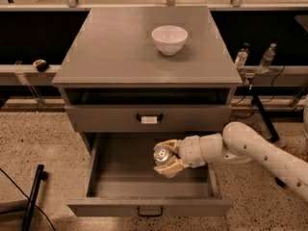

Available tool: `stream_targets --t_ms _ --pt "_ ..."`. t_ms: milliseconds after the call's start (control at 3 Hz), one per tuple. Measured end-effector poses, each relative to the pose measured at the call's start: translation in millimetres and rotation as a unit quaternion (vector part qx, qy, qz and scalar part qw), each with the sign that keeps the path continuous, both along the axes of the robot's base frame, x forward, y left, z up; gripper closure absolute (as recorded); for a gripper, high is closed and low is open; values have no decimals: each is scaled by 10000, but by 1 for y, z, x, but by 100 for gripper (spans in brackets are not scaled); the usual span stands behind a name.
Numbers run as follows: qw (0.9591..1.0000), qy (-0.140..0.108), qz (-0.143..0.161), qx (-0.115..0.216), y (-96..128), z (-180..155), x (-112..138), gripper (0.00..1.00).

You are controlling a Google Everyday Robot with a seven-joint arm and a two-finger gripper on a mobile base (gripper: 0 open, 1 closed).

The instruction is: Place 7up can into middle drawer

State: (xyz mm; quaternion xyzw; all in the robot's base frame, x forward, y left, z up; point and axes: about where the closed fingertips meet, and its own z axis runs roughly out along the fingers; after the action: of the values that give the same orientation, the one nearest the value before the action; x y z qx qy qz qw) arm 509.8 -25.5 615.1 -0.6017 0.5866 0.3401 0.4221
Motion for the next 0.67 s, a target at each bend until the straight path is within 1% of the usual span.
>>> stream_targets --t_ms 333,667 --pt "10000 -74 45 -48 -1 -4 -1 100" --pt "9997 -55 -91 227 -3 -15 3 100"
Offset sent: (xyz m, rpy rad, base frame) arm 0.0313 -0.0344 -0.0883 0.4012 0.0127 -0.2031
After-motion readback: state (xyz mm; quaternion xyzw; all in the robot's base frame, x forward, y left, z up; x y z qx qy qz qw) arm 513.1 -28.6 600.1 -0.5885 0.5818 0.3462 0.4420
